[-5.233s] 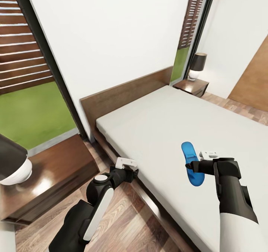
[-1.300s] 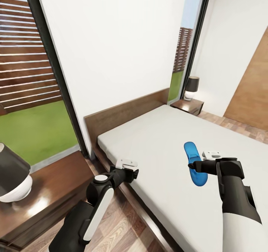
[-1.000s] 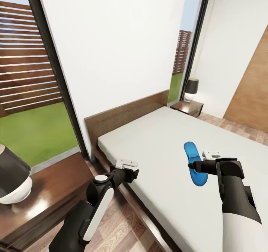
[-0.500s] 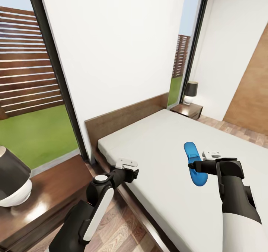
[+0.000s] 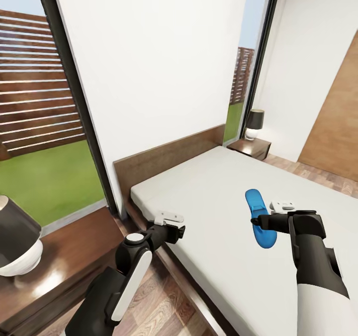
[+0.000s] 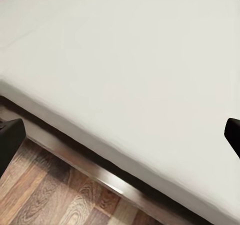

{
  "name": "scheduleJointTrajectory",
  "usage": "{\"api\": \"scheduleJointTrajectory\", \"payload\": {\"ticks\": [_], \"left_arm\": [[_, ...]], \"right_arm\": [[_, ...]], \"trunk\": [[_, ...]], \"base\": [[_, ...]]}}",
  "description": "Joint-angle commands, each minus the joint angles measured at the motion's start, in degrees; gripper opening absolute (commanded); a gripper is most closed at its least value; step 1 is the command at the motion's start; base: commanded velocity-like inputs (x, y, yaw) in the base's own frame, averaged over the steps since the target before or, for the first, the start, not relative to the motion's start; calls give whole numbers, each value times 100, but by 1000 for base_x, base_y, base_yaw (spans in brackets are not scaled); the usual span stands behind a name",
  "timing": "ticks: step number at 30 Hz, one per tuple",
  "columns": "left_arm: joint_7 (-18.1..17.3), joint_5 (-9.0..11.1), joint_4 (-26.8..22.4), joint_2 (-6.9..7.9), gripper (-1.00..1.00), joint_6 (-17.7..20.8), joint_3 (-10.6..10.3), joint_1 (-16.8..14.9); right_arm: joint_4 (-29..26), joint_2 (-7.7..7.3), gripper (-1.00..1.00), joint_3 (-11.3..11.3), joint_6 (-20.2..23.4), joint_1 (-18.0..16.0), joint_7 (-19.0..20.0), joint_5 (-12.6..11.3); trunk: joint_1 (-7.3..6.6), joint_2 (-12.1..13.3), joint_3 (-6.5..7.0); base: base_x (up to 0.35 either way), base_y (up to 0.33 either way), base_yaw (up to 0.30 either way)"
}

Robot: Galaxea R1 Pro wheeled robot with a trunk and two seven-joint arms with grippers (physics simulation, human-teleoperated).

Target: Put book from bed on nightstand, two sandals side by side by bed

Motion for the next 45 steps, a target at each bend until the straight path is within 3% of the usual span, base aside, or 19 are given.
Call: {"api": "scheduleJointTrajectory", "payload": {"ticks": [1, 9, 45], "left_arm": [[54, 59, -5, 0, 100, 21, -4, -6], [55, 60, -5, 0, 100, 21, -4, -6], [60, 54, -5, 0, 100, 21, -9, -6]], "right_arm": [[-5, 0, -100, -4, 17, -5, 62, 50], [-5, -2, -100, 0, 17, -7, 68, 49], [-6, 5, -100, -3, 17, -7, 78, 47]], "trunk": [[4, -13, -13], [4, -13, 6], [4, -13, 181]], "base": [[0, 0, 0], [0, 0, -109], [0, 0, -252]]}}
